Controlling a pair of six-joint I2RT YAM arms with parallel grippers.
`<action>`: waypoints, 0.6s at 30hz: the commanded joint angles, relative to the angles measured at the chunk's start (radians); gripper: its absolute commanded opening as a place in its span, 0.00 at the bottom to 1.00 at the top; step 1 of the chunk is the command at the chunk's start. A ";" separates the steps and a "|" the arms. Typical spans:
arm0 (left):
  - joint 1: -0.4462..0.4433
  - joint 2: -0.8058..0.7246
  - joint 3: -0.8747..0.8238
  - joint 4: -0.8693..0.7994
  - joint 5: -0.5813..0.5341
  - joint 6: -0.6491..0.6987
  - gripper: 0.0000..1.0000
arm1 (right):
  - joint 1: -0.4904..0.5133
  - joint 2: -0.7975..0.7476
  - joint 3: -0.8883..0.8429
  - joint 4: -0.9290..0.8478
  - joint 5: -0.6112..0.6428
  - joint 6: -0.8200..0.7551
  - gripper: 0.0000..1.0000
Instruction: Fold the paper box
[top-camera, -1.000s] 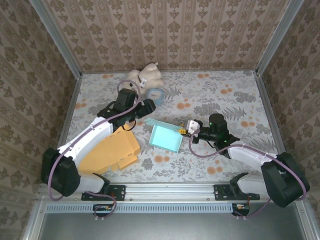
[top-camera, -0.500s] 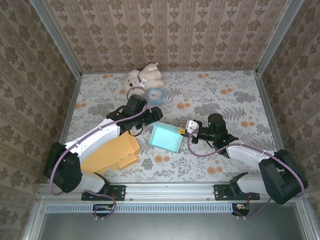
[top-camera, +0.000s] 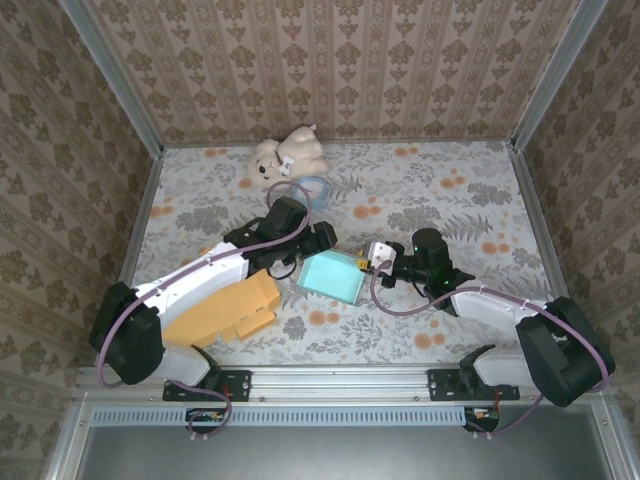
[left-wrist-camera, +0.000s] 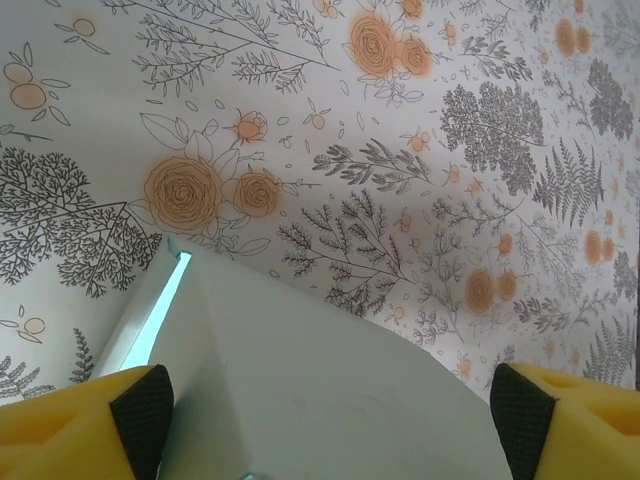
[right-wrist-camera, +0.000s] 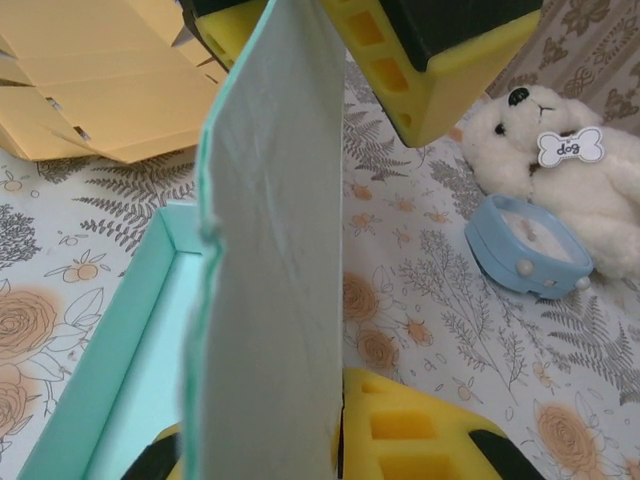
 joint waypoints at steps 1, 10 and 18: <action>-0.022 0.015 -0.006 0.015 -0.024 -0.013 0.83 | 0.014 0.013 0.030 -0.023 0.025 -0.031 0.14; -0.024 0.056 -0.091 0.047 -0.058 -0.023 0.77 | 0.025 0.029 0.046 -0.103 0.065 -0.052 0.31; -0.036 0.050 -0.137 0.073 -0.069 -0.054 0.74 | 0.046 -0.005 0.037 -0.163 0.155 -0.029 0.43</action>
